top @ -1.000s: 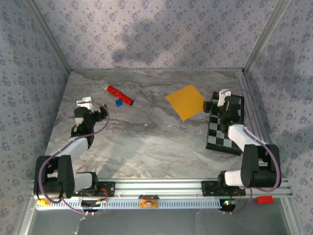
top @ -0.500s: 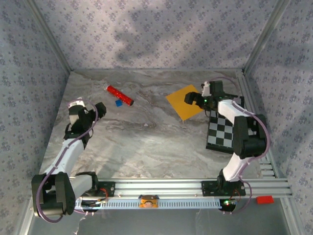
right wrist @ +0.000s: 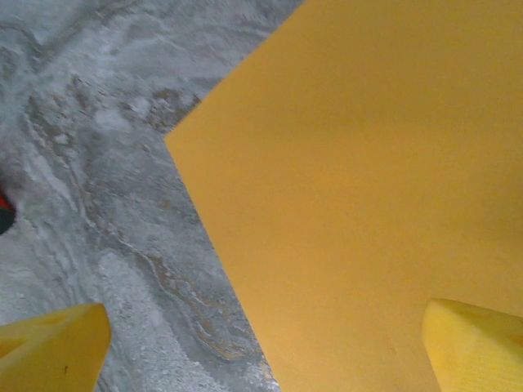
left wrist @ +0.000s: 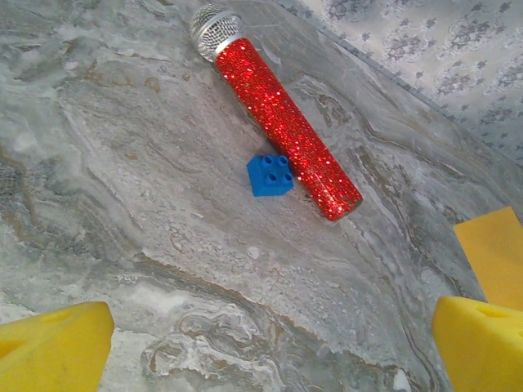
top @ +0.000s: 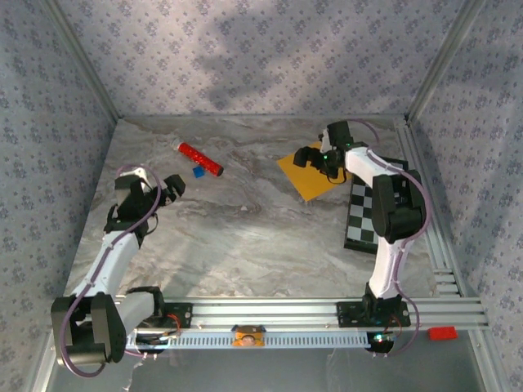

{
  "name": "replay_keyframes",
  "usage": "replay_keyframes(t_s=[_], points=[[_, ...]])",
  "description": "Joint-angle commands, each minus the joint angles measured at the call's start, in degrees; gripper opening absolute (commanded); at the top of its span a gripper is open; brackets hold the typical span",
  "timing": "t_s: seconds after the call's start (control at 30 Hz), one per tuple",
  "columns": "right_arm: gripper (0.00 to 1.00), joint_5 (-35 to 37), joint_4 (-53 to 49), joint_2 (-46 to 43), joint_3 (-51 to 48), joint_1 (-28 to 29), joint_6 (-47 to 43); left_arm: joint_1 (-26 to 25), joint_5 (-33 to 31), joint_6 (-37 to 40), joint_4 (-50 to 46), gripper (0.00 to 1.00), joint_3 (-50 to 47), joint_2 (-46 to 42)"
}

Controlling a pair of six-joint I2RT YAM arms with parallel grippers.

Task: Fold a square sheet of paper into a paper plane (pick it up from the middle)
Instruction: Move the square sheet of paper to the center of the table.

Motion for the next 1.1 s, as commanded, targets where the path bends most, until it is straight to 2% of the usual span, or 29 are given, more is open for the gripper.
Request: replay_keyframes(t_s=[0.0, 0.37, 0.67, 0.87, 1.07], points=[[0.99, 1.73, -5.61, 2.31, 3.24, 0.56, -0.73, 0.47, 2.20, -0.04, -2.01, 1.00, 1.98, -1.22], [1.00, 1.05, -9.62, 7.08, 5.54, 2.15, -4.58, 0.43, 2.98, -0.16, -2.68, 1.00, 1.99, -1.16], [0.98, -4.34, -15.81, 8.64, 6.61, 5.78, -14.27, 0.47, 3.60, -0.10, -3.48, 1.00, 2.52, -1.60], [0.96, -5.17, -16.82, 6.19, 1.80, 9.82, -21.17, 0.44, 4.17, 0.71, -4.56, 1.00, 2.40, -2.88], [0.96, -12.81, -13.98, 0.86, -5.63, 13.66, -20.81, 0.36, 6.25, 1.54, -5.75, 1.00, 2.30, -3.70]])
